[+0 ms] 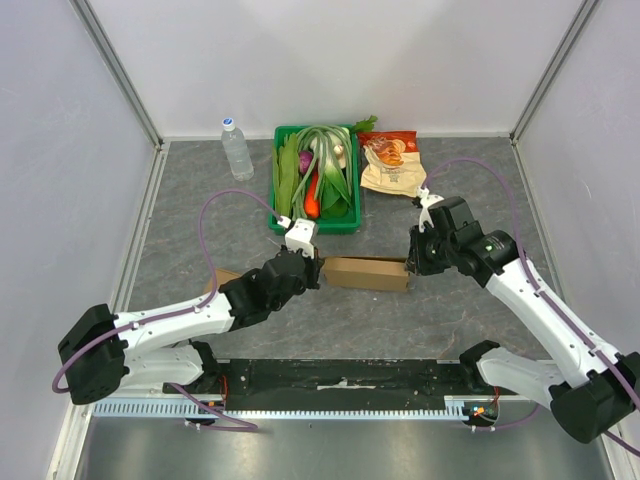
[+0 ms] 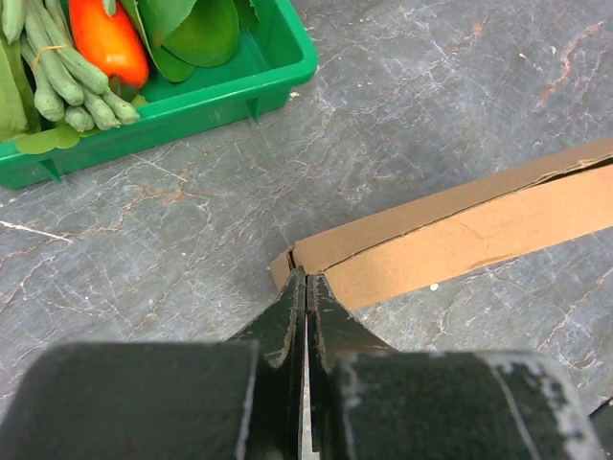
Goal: Fold the paper box
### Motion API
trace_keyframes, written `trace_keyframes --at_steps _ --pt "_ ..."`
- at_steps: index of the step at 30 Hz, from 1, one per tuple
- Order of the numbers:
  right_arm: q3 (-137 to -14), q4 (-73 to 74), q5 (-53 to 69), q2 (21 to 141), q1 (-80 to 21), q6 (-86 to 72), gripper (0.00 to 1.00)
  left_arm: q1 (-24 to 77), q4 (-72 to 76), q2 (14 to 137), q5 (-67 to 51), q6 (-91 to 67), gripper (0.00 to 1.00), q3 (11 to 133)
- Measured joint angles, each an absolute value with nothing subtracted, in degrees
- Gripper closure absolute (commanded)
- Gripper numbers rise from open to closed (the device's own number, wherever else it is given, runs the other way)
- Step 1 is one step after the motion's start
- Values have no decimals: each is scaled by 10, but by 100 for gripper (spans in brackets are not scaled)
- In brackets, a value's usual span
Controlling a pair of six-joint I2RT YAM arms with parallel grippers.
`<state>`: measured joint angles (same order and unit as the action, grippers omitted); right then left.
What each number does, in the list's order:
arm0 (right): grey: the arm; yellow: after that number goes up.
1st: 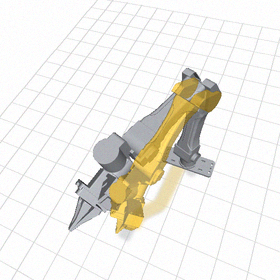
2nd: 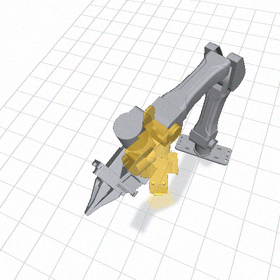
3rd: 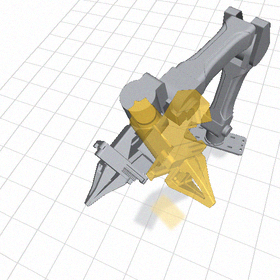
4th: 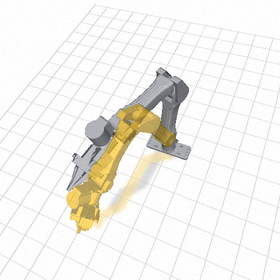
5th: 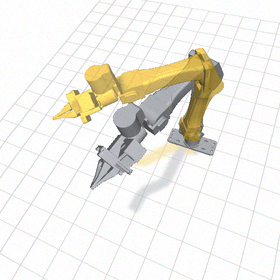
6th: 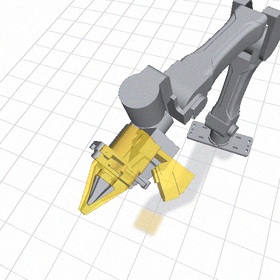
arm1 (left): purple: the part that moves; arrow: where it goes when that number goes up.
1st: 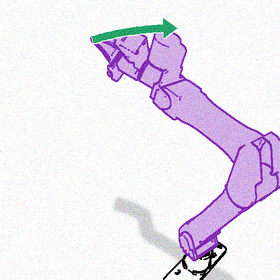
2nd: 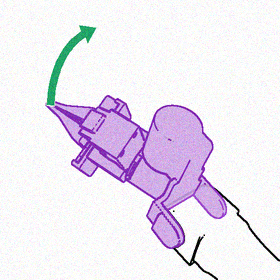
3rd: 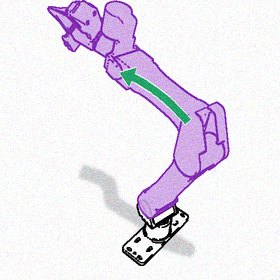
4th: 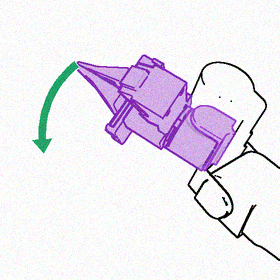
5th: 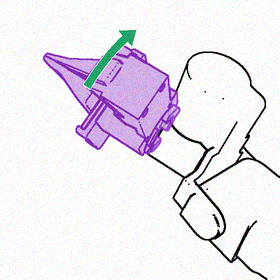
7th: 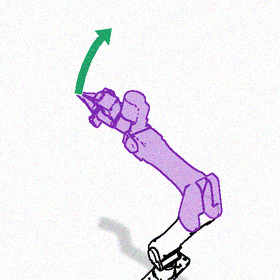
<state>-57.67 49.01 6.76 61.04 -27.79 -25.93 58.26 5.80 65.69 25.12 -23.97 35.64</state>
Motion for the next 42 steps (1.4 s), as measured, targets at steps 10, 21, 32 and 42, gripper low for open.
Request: trace_keyframes --at_steps 10,21,32,42 --pt "-554 484 -16 542 -282 -215 52 586 -13 677 235 -240 98 408" --pt "-509 468 15 534 -282 -213 50 586 -74 714 232 -247 98 463" --pt "-520 502 47 506 -282 -229 56 586 -86 723 228 -248 98 475" --pt "-520 509 51 531 -283 -224 65 586 -90 722 223 -249 98 476"
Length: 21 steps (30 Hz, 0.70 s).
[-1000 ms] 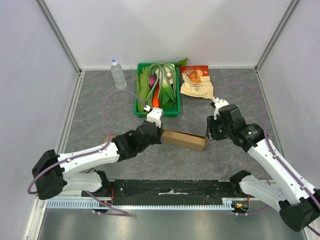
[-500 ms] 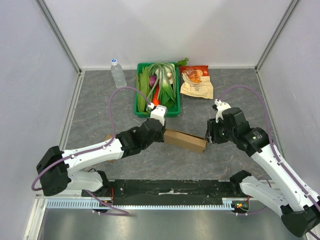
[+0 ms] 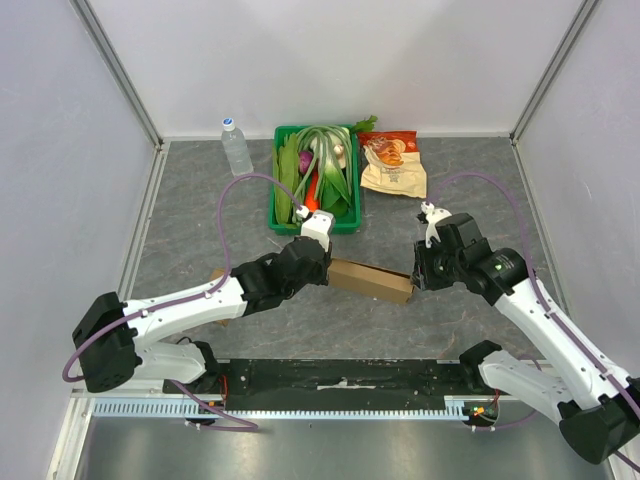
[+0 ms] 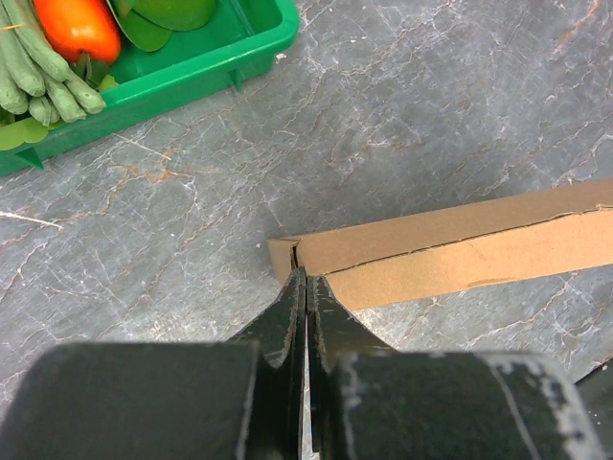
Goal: Fold the paper box
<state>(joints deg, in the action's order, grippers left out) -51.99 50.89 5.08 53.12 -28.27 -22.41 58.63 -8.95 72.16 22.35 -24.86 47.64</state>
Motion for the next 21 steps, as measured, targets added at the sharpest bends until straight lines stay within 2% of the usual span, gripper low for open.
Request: trace_keyframes --at_steps 4,15,21 --pt "-519 508 35 541 -283 -225 64 586 -92 719 221 -249 98 476" --pt "-495 474 27 543 -283 -227 71 586 -92 715 210 -248 98 474" --pt "-495 467 17 543 -283 -227 81 586 -91 711 208 -248 98 471"
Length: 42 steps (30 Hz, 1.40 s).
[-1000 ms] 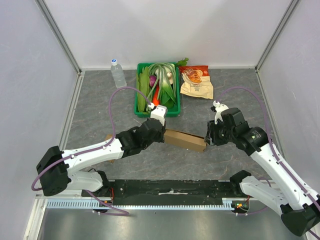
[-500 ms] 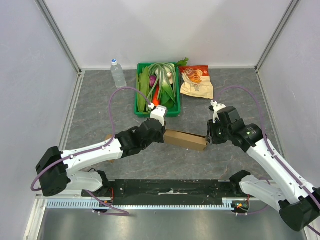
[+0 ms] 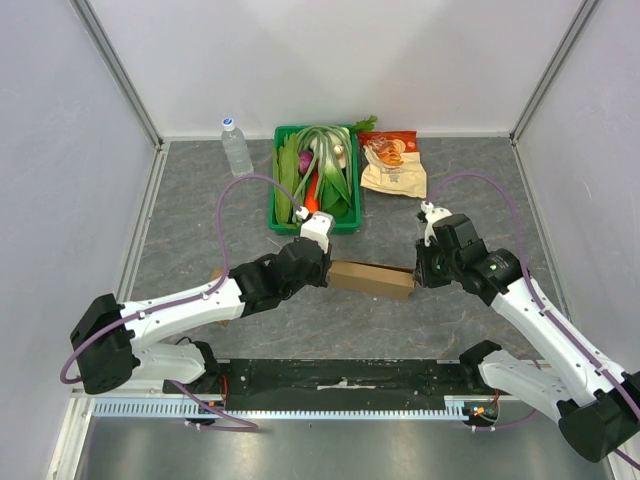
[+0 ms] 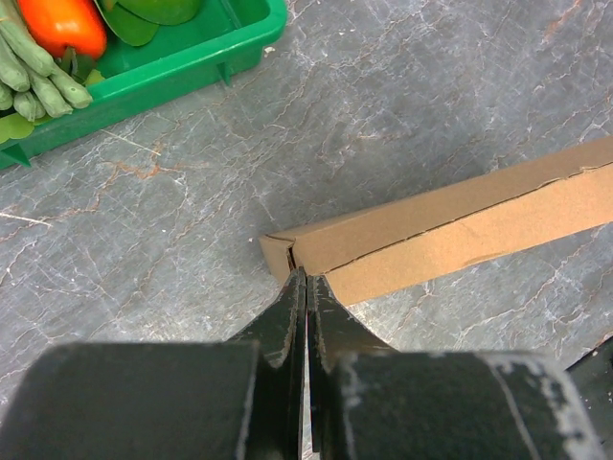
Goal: Fold the paper box
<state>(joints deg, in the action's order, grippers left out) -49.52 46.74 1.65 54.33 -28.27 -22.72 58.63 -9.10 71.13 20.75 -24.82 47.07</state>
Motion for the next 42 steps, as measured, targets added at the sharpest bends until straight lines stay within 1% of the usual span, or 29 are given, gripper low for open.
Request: trace_keyframes --at_steps 1,3,7,20,33,42 --pt "-495 467 16 543 -283 -227 85 586 -91 711 207 -248 98 471" --pt "-496 467 14 543 -283 -226 88 586 -91 711 206 -248 98 471" --pt "-500 468 13 545 -283 -227 100 586 -91 711 206 -248 98 471" --pt "-521 482 32 560 -278 -248 100 585 -94 712 209 -244 98 471" --pt "-522 469 114 562 -244 -312 100 578 -100 712 229 -235 98 471" --pt "-493 416 170 549 -201 -354 100 577 -102 712 236 -234 98 471"
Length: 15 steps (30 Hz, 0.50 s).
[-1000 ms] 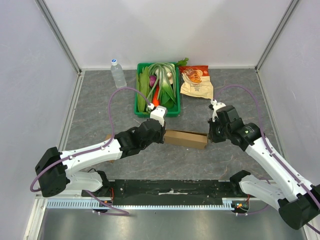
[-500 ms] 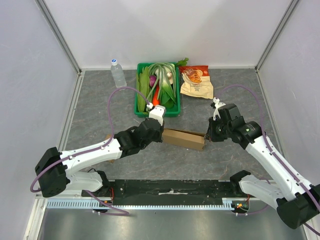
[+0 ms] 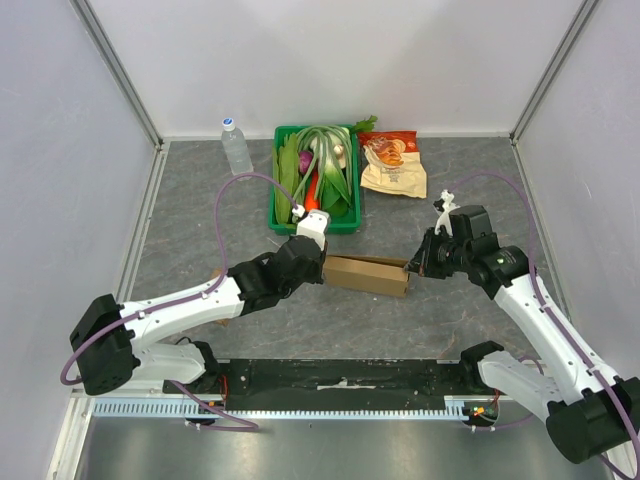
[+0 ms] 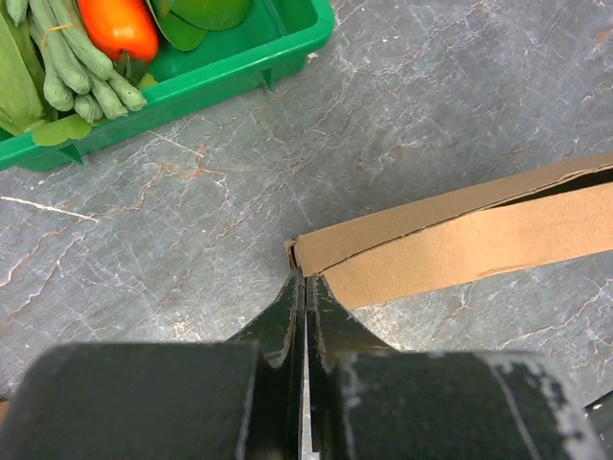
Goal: Fold the paper box
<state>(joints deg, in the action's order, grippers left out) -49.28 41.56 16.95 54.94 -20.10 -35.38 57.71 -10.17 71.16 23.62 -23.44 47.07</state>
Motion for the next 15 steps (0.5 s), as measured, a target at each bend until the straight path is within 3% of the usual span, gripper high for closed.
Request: trace_keyframes --at_steps 15 --pt "-517 511 133 562 -204 -245 100 583 -67 720 206 -235 98 465"
